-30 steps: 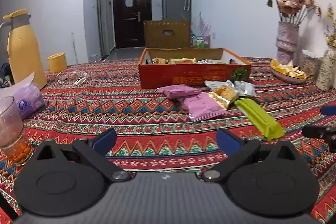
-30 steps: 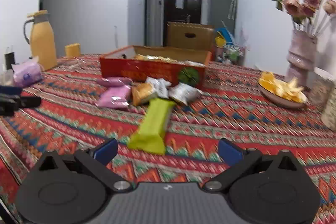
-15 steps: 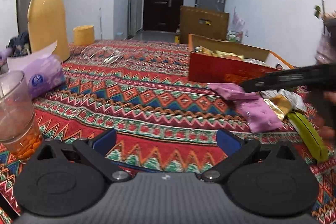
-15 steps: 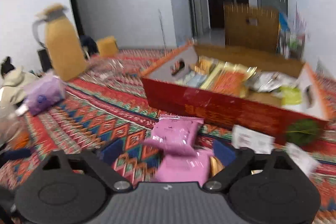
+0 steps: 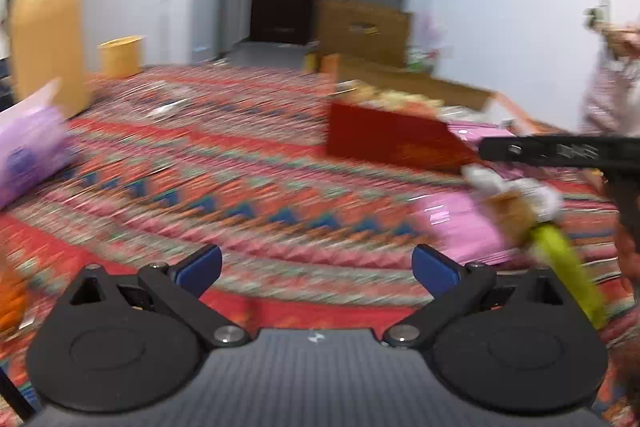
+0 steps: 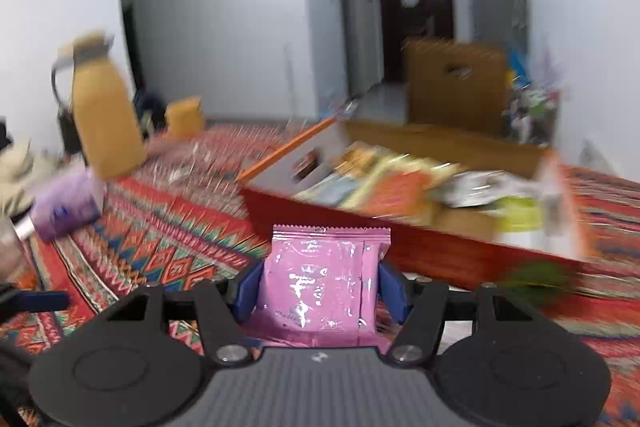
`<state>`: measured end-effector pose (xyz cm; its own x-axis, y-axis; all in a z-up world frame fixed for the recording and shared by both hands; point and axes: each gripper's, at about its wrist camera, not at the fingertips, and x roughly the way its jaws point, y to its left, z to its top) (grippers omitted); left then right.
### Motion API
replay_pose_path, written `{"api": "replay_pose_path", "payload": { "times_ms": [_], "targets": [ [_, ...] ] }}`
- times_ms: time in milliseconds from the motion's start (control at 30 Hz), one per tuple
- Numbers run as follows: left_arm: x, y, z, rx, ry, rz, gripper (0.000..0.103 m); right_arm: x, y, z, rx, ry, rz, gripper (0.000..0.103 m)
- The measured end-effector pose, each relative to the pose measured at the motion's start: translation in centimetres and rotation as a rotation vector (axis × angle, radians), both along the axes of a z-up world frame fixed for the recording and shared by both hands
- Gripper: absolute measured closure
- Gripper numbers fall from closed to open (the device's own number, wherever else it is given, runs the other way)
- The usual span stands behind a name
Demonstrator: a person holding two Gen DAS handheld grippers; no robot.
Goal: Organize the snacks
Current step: 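Grasp a pink packet with the right tool while the left tool grasps a white cracker packet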
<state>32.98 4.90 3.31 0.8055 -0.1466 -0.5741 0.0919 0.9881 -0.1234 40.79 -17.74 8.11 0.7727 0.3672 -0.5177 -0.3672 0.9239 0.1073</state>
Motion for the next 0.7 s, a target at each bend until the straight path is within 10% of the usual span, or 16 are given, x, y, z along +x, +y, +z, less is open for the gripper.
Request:
{"api": "replay_pose_path", "payload": {
  "times_ms": [267, 467, 567, 700],
  "targets": [
    [4.9, -12.7, -0.3, 0.142, -0.113, -0.489, 0.020, -10.7, -13.8, -1.5, 0.068, 0.008, -0.253, 0.042],
    [9.3, -17.3, -2.4, 0.314, -0.076, -0.615, 0.030, -17.4, -19.1, -3.9, 0.118, 0.054, -0.379, 0.042],
    [10.5, -17.2, -3.1, 0.247, -0.005, -0.606, 0.055, -18.8, -20.4, -4.7, 0.146, 0.053, -0.402, 0.042],
    [9.5, -16.5, -2.3, 0.131, 0.064, -0.592, 0.061, -18.9, -21.3, -4.5, 0.163, 0.035, -0.403, 0.042]
  ]
}}
